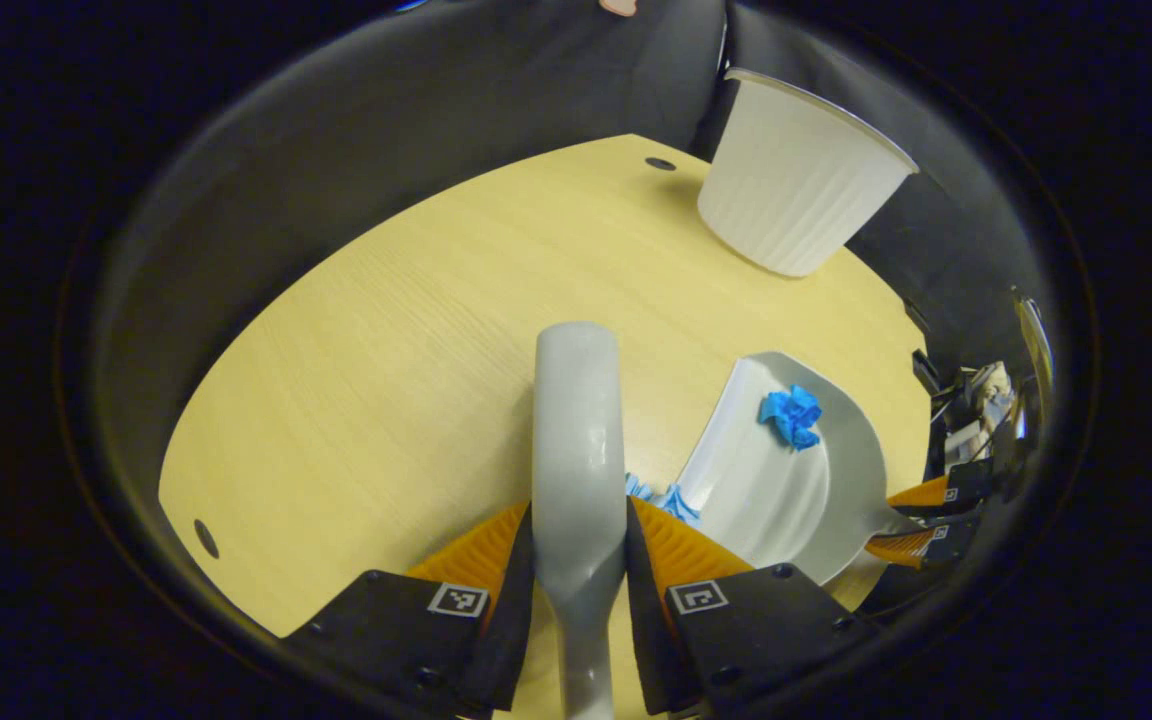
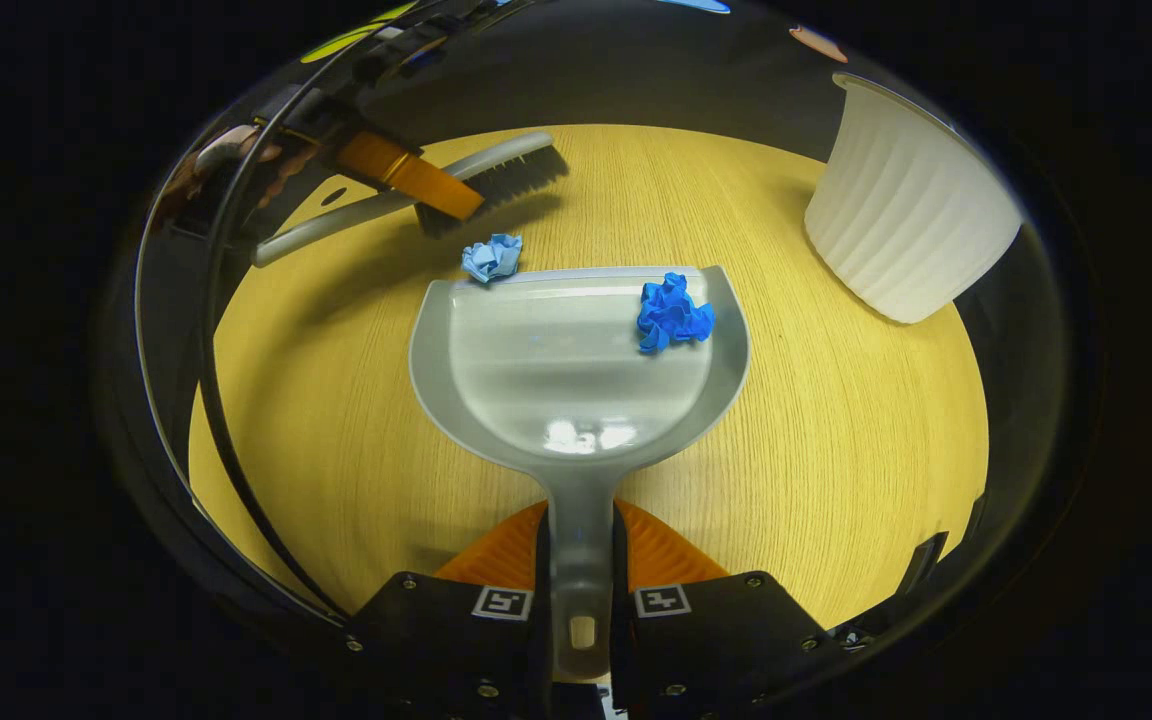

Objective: Pick up the small broom and dustpan from the desktop, sweep the trash into the dustpan with the broom, and then empty the trash into the garbage bin.

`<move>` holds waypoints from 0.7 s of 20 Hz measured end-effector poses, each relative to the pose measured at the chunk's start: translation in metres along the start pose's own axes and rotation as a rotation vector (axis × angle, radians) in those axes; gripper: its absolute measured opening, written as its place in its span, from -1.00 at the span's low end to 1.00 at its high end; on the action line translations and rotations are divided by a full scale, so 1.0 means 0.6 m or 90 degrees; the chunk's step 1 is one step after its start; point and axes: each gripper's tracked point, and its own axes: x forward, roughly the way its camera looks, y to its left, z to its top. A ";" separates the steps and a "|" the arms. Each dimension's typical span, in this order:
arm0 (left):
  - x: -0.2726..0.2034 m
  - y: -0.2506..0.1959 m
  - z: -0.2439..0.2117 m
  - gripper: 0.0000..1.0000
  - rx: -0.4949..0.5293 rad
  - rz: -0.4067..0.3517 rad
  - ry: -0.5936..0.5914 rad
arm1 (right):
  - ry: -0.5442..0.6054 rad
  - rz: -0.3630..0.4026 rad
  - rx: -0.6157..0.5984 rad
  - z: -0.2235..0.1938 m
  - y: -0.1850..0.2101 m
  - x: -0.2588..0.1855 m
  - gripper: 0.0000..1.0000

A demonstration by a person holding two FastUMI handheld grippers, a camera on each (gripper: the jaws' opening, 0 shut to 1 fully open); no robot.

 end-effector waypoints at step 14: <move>0.026 -0.109 -0.055 0.02 0.093 -0.075 0.050 | 0.001 0.005 -0.004 0.000 0.000 -0.002 -0.55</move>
